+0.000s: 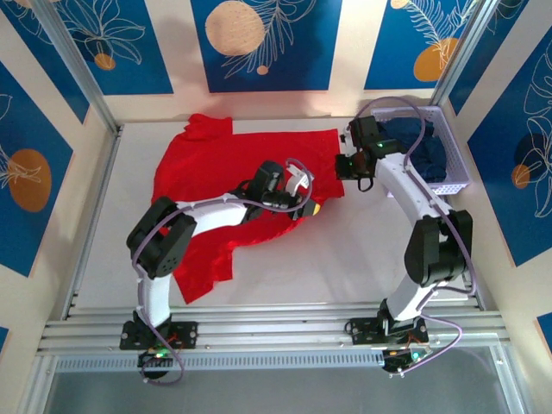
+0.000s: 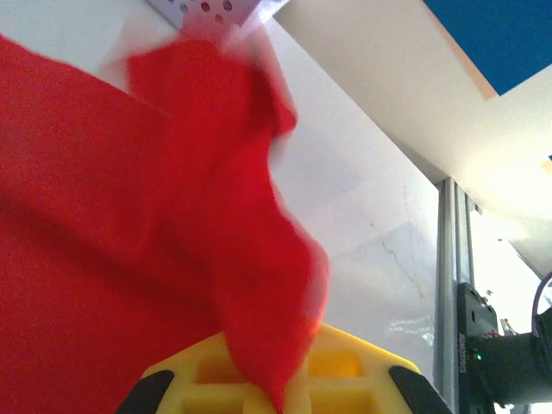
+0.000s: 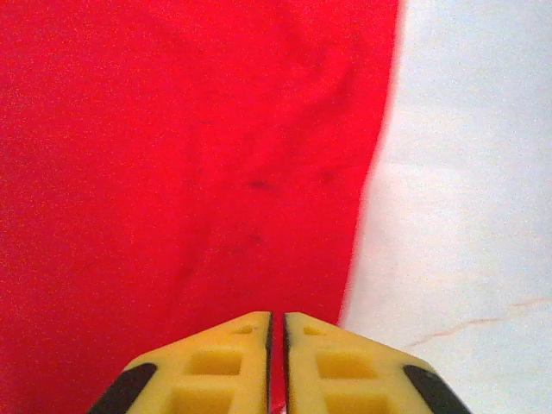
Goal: Fold the inside-out t-shirt
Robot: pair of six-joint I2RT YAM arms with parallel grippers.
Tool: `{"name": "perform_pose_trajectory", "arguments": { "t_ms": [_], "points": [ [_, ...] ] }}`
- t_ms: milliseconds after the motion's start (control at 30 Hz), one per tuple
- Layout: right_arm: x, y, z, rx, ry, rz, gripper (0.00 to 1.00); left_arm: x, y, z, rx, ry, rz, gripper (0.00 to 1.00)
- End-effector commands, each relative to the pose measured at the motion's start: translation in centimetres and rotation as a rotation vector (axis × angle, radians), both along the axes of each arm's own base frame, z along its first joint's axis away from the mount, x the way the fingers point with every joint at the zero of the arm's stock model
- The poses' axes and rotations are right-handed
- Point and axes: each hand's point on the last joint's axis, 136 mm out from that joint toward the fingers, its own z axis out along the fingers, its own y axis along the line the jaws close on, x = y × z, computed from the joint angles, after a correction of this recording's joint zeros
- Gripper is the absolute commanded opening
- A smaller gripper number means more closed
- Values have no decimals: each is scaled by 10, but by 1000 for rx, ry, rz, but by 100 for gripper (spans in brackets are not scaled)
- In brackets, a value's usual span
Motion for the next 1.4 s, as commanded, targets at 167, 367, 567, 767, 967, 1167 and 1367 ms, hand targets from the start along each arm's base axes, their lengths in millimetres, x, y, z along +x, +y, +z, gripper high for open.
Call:
{"name": "perform_pose_trajectory", "arguments": {
  "t_ms": [167,367,567,767,967,1167,1367],
  "points": [
    [-28,-33,5,-34,13,-96,30,-7,5,-3,9,79,-9,0],
    [-69,38,7,327,-7,148,40,-5,5,-4,13,78,-3,0],
    [-65,55,-10,349,11,228,43,-6,4,-5,14,81,-10,0],
    [-49,63,-31,337,61,243,44,-5,4,-5,12,80,-9,0],
    [-41,66,-53,287,107,236,42,-6,5,-7,19,79,-10,0],
    [-34,33,-59,76,100,142,6,-8,8,-7,26,71,-13,0],
    [-36,-10,-44,-86,94,17,0,-11,12,-11,44,59,-14,0]
  ]
}}
